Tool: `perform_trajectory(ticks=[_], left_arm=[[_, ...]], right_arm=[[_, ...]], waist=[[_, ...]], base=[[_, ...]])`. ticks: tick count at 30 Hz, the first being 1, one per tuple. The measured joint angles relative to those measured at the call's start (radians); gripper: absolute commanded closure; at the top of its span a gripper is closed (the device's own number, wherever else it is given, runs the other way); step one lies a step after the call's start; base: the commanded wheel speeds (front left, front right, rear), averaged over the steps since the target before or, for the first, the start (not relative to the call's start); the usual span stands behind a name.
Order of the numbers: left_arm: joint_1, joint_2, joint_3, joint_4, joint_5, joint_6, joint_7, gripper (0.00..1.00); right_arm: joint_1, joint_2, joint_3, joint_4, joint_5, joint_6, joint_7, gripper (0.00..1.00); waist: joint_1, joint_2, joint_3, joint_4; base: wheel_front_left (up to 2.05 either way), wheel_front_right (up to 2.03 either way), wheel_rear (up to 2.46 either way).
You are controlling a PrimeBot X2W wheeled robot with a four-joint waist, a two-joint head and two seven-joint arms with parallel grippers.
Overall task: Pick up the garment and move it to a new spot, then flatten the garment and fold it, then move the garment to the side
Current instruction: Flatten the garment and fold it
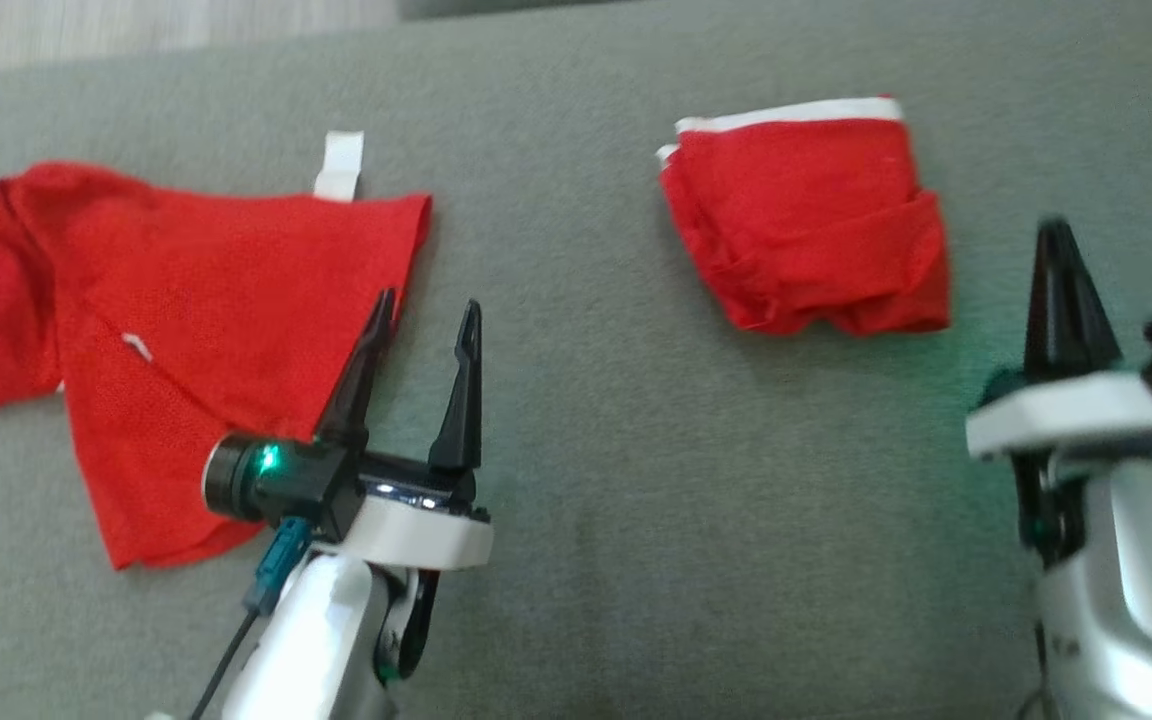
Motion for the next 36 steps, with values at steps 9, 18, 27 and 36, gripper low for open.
perform_trajectory(ticks=[9, 18, 27, 36], left_arm=[[-0.036, 0.000, -0.032, -0.002, 0.000, -0.004, 0.000, 0.00], [-0.049, -0.001, -0.044, -0.002, -0.001, 0.000, 0.000, 0.00], [-0.050, -0.001, -0.063, 0.000, -0.016, 0.008, 0.000, 0.00], [-0.062, -0.001, -0.074, 0.000, -0.027, 0.015, 0.000, 0.00]], right_arm=[[-0.222, -0.032, 0.010, 0.243, -0.036, 0.000, 0.072, 1.00], [-0.318, -0.064, 0.014, 0.516, -0.078, 0.000, 0.083, 1.00], [-0.404, -0.057, 0.088, 0.544, -0.067, 0.000, -0.009, 1.00], [-0.456, -0.034, 0.254, 0.646, -0.036, 0.000, 0.009, 1.00]], waist=[[0.0000, 0.0000, 0.086, 0.086], [-0.0002, 0.0000, 0.104, 0.139], [-0.0003, 0.0000, 0.090, 0.149], [-0.0002, 0.0000, 0.092, 0.175]], base=[[0.00, 0.00, 0.00], [0.00, 0.00, 0.00], [0.00, 0.00, 0.00], [0.00, 0.00, 0.00]])
